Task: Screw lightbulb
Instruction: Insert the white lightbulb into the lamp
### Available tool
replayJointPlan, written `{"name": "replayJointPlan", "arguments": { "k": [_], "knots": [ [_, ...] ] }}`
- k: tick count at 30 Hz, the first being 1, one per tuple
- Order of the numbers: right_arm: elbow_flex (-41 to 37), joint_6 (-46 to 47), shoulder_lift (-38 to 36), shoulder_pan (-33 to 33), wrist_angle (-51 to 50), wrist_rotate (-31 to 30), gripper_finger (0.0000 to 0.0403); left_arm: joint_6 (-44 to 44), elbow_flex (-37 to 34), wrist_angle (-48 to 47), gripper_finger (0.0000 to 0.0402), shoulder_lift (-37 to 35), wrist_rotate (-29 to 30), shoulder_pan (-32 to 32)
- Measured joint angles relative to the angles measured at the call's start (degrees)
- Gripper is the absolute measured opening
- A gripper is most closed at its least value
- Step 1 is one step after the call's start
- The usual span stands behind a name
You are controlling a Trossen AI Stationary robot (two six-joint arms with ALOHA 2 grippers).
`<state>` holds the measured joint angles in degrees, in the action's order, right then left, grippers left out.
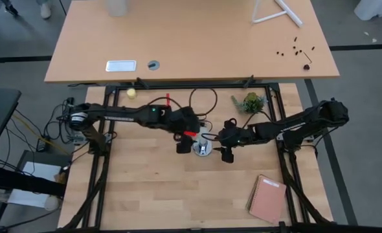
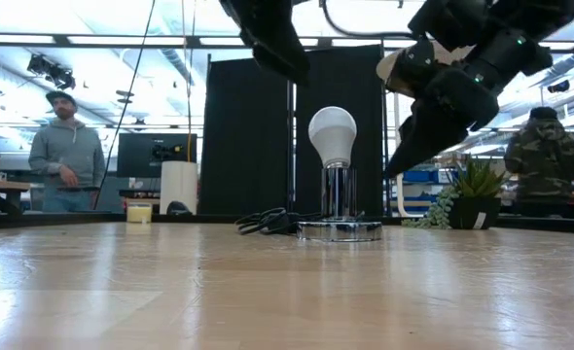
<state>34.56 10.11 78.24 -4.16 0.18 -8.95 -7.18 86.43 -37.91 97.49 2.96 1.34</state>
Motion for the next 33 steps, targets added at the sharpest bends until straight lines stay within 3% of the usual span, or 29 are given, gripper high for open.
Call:
{"name": "replayJointPlan", "arguments": {
  "k": [9,15,21,33],
  "knots": [
    [-5.74,4.37,0.07,-3.6,6.29,-3.25,0.0252,-6.24,2.51,-1.79,0.0321,3.37,-7.07,4.68],
    [-7.75,4.75,0.11,-4.73,12.13,-7.58,0.0252,-5.63,5.42,-3.0,0.0321,4.4,-12.85,8.88],
    [-7.99,2.96,0.13,-4.73,14.75,-9.0,0.0252,-5.77,5.16,-5.11,0.0321,7.53,-17.75,9.18],
    [-7.99,2.45,0.13,-4.73,14.74,-9.02,0.0252,-6.2,5.18,-4.47,0.0321,9.07,-17.27,5.45]
  ]
}}
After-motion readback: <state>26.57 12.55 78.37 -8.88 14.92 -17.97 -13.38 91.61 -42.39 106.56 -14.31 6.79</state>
